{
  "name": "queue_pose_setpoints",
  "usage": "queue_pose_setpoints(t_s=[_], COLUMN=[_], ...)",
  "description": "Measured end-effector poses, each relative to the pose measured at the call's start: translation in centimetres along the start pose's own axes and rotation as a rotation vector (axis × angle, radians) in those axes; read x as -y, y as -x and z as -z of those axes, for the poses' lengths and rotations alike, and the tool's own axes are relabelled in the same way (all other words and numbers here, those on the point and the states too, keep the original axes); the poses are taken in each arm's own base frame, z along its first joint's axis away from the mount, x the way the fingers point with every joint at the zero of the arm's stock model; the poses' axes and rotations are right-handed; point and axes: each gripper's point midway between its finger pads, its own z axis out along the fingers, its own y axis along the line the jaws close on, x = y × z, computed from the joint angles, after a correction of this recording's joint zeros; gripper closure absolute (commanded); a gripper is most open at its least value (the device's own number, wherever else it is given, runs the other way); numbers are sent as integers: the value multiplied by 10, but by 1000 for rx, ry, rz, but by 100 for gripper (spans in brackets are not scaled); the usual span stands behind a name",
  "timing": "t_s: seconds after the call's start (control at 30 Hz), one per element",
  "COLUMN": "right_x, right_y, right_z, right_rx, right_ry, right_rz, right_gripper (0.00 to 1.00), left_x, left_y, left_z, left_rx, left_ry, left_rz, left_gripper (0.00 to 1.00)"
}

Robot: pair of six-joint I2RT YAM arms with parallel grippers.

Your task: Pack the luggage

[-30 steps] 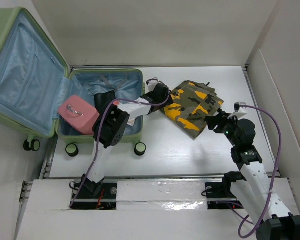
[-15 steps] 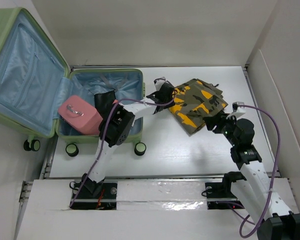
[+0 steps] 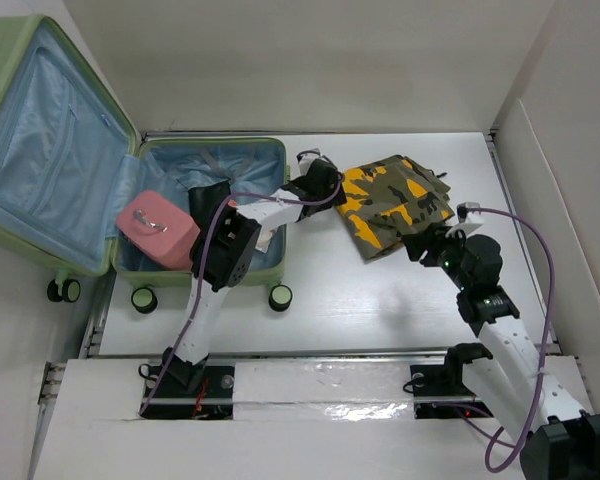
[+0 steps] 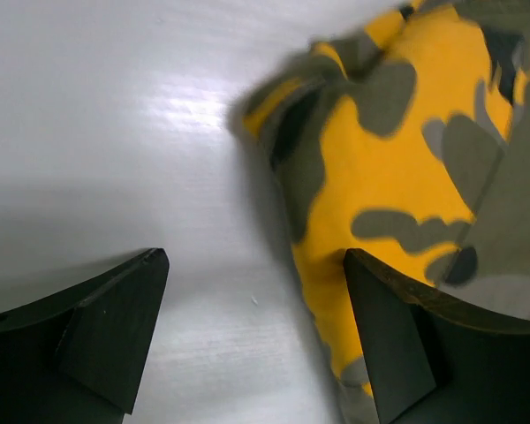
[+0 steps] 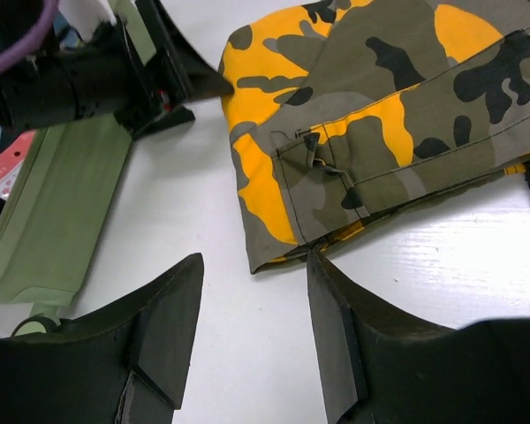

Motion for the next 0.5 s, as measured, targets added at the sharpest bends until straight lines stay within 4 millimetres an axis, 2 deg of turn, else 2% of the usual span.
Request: queue_pose_setpoints(t_s=[0.1,0.23,0.3,0.4,0.5], right_x=[-2,-4,-7,-11,-13], right_y=[1,3,5,9,15], right_z=[-1,-1,1,4,7], right_rx=[6,13,21,40,62], right_ry=[4,12,18,30,37], right_rz=[3,6,9,14,18], right_gripper=[44,44,44,44,44], left_x=[13,44,63,80,83], left_y=[-21,-50,-60,-64,-61], left_z=[11,22,21,13,8], left_rx=[-28,-71,-86,-78,-67], left_ry=[-35,-94,-124,-146,-144], left_rz=[-26,-63,-75,-77,-64], left_gripper=[22,26,29,32,40])
